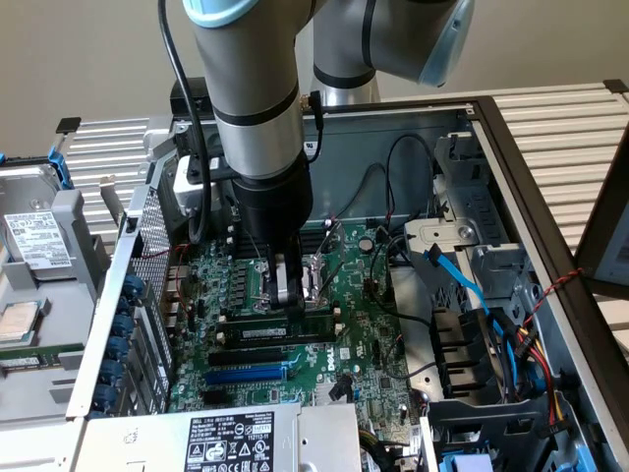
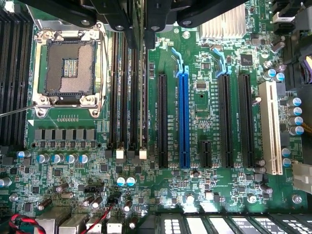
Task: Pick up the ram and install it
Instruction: 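Press down the ram until it locks into place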
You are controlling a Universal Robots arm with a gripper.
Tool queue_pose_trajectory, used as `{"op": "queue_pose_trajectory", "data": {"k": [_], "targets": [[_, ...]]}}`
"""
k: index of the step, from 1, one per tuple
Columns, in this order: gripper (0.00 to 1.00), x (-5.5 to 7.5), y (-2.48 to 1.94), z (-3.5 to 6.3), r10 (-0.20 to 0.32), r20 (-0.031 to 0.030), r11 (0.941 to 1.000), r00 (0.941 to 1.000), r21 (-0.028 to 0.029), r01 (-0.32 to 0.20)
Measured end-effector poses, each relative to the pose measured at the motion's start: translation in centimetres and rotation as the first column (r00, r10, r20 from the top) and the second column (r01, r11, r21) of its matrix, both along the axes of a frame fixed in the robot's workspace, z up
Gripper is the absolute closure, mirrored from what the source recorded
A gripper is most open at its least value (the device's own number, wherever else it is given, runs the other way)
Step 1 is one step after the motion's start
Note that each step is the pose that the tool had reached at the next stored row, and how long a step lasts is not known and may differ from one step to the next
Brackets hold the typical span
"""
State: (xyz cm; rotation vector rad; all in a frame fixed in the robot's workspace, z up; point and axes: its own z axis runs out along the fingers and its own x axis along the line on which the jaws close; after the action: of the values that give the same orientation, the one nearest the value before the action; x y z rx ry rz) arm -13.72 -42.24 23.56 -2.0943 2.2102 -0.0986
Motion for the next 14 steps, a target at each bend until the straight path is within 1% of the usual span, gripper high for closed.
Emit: {"op": "queue_pose_trajectory", "data": {"k": [1,2,4,5,6,7,11,12,13,14], "targets": [[0.80,0.01,0.01,0.00,0.000,-0.0001,1.0000,1.0000,-0.0001,0.000],[0.80,0.04,0.00,0.01,0.000,-0.0042,1.0000,1.0000,-0.0001,0.000],[0.80,0.05,-0.04,0.01,0.000,-0.0284,1.0000,0.9996,0.0018,0.000],[0.80,0.07,-0.05,0.01,0.000,-0.0413,1.0000,0.9991,0.0039,0.000],[0.80,0.11,-0.08,0.03,0.000,-0.0514,1.0000,0.9987,0.0074,0.001],[0.80,0.15,-0.10,0.08,0.000,-0.0582,0.9999,0.9983,0.0117,0.001],[0.80,0.19,-0.29,0.40,0.001,-0.0732,0.9996,0.9973,0.0288,0.001],[0.78,0.19,-0.36,0.47,0.002,-0.0758,0.9994,0.9971,0.0347,0.001],[0.72,0.20,-0.43,0.51,0.002,-0.0773,0.9992,0.9970,0.0411,0.001],[0.72,0.20,-0.50,0.56,0.003,-0.0792,0.9989,0.9969,0.0469,0.001]]}}
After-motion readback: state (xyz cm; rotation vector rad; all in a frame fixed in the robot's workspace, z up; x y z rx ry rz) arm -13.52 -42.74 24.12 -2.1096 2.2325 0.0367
